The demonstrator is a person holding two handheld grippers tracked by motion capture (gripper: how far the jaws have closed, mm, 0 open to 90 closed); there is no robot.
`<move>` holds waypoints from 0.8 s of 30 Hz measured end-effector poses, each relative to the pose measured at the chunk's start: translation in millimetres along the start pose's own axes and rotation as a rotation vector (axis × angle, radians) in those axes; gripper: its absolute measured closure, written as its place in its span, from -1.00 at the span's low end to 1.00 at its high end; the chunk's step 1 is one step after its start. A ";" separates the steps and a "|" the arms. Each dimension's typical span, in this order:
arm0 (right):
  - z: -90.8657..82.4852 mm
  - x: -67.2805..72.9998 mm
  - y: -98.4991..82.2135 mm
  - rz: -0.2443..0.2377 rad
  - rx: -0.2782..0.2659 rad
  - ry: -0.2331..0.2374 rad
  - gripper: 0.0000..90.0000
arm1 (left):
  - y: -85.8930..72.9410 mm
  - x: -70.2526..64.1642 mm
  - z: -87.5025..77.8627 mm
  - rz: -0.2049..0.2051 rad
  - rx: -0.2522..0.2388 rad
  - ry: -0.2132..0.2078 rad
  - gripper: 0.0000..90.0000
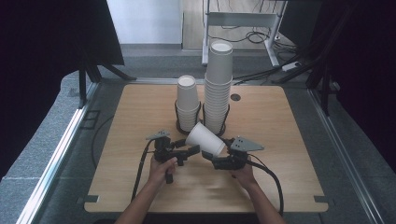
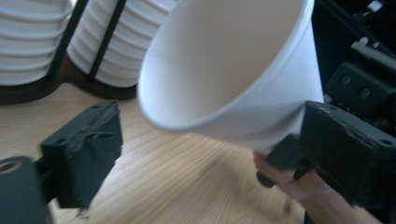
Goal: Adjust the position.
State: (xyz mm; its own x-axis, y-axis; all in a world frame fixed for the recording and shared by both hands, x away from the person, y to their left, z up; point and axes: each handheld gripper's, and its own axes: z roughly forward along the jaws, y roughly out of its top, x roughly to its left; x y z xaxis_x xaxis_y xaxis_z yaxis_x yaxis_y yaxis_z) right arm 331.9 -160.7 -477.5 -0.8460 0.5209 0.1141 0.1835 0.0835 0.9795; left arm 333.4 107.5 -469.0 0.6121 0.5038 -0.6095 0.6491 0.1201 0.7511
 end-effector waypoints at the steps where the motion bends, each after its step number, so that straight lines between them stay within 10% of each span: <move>1: 0.4 0.7 0.0 -0.004 -0.001 -0.002 -0.52 | 1.6 0.0 1.7 -0.006 -0.002 -0.008 -0.90; 10: 3.4 0.6 -1.0 -0.016 0.001 -0.007 -0.51 | 12.7 0.7 13.0 -0.025 -0.016 -0.024 -1.00; 24: 5.6 -0.4 -0.6 -0.005 -0.031 -0.028 -0.51 | 10.6 9.1 16.6 -0.168 -0.015 -0.087 -1.00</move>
State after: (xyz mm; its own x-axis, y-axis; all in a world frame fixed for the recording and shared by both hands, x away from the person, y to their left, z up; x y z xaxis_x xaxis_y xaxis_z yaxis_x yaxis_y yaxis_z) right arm 334.9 -156.2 -479.1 -0.8326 0.5438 0.1050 0.1632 0.0597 0.9848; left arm 353.3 99.2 -470.8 0.5328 0.3994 -0.7460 0.7391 0.2097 0.6401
